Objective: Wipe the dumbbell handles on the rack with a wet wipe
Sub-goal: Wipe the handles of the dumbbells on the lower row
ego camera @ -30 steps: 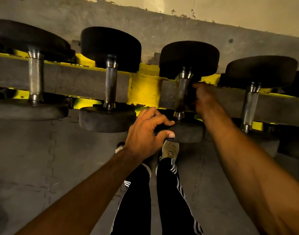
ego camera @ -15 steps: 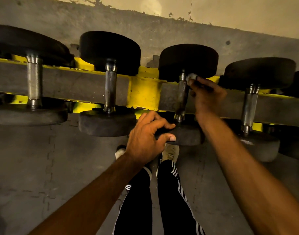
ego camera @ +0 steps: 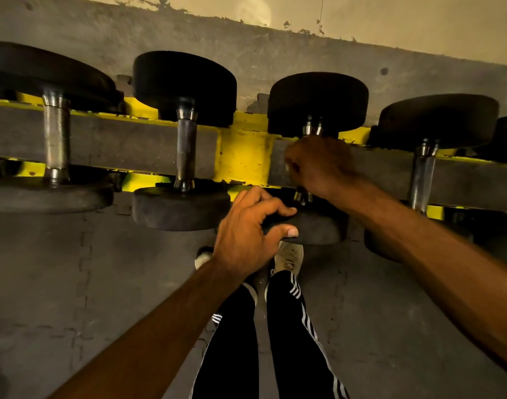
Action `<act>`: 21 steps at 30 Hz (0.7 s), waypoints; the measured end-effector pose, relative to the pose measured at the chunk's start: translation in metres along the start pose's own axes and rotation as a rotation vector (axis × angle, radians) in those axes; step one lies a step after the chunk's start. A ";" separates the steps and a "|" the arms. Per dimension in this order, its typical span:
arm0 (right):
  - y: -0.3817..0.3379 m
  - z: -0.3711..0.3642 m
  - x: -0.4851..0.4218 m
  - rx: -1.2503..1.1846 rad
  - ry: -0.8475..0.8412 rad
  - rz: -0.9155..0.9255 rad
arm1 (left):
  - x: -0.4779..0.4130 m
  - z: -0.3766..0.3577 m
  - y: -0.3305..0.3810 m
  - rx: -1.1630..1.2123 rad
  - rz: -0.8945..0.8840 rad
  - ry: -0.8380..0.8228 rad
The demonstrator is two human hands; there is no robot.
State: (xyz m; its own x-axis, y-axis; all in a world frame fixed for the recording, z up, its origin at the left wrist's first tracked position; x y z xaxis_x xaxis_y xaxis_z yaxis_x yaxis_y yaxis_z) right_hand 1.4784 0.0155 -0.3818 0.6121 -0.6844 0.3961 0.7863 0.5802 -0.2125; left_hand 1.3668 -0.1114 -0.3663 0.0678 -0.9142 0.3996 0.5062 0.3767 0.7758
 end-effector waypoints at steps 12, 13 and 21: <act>0.003 0.010 0.030 -0.034 0.296 0.143 | 0.000 0.000 -0.002 0.019 0.024 0.003; 0.001 0.005 0.032 -0.018 0.255 0.171 | 0.000 0.000 -0.003 0.015 0.026 0.003; -0.001 0.023 -0.004 0.005 0.127 -0.027 | 0.001 0.001 -0.001 0.014 0.023 0.017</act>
State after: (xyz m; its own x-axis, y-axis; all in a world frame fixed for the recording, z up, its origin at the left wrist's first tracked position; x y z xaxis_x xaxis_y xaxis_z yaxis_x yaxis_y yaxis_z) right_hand 1.4738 0.0276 -0.3630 0.5964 -0.7503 0.2854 0.8026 0.5625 -0.1985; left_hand 1.3653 -0.1129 -0.3661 0.0945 -0.9075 0.4093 0.4924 0.3999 0.7730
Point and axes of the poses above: each hand's wrist, its own x-axis away from the middle knuckle, its own z-axis out of the back of the hand, y = z × x, the point moved 6 cm from there along -x, towards the middle knuckle, and after that the axes turned 13 degrees about z, right-handed, at the moved point
